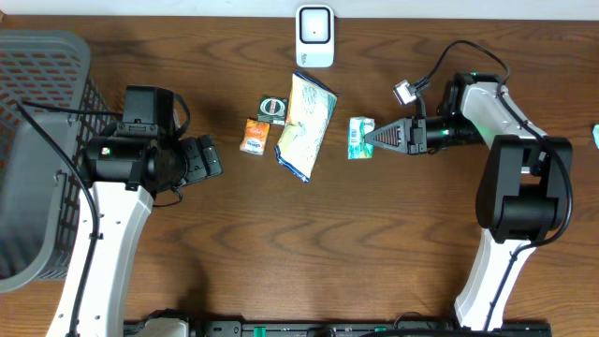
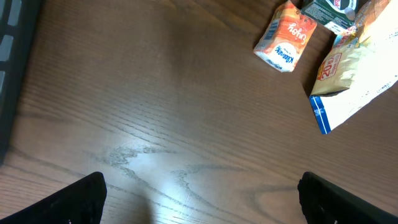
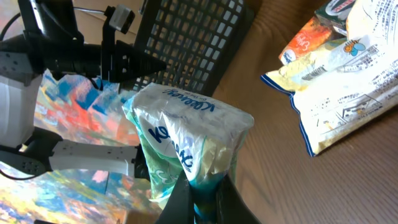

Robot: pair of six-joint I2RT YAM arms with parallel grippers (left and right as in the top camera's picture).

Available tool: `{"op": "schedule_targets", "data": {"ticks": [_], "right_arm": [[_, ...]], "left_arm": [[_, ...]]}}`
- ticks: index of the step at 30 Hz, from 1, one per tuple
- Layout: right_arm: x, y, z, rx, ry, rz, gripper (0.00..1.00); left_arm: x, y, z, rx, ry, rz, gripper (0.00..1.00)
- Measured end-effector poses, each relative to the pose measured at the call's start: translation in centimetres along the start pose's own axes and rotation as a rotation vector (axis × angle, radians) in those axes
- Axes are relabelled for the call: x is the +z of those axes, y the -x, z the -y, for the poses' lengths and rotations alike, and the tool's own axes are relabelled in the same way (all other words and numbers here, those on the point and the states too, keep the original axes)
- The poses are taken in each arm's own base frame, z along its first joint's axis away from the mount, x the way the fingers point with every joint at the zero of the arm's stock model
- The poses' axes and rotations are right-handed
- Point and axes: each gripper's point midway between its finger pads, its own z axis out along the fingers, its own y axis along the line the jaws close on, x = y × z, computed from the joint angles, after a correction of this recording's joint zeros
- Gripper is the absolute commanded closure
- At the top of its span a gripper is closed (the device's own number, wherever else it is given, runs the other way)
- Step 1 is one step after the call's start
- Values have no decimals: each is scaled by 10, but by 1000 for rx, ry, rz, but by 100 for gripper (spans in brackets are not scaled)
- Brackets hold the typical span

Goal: Scan the item barcode

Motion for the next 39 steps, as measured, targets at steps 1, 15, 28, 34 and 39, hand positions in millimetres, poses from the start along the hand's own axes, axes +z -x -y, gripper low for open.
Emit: {"op": "schedule_targets", "data": {"ticks": [1, 15, 28, 34, 39], "right_arm": [[1, 0, 0, -4, 1, -2, 99], [6, 0, -1, -17, 8, -8, 99], [6, 0, 1, -35, 6, -9, 98], [10, -5, 6, -67, -9, -48, 98], [22, -9, 13, -90, -20, -97, 98]], "left_arm": [[0, 0, 0, 0, 0, 0, 3], [0, 0, 0, 0, 0, 0, 2], [0, 0, 0, 0, 0, 0, 2], [0, 0, 0, 0, 0, 0, 2], [0, 0, 0, 0, 0, 0, 2]]}}
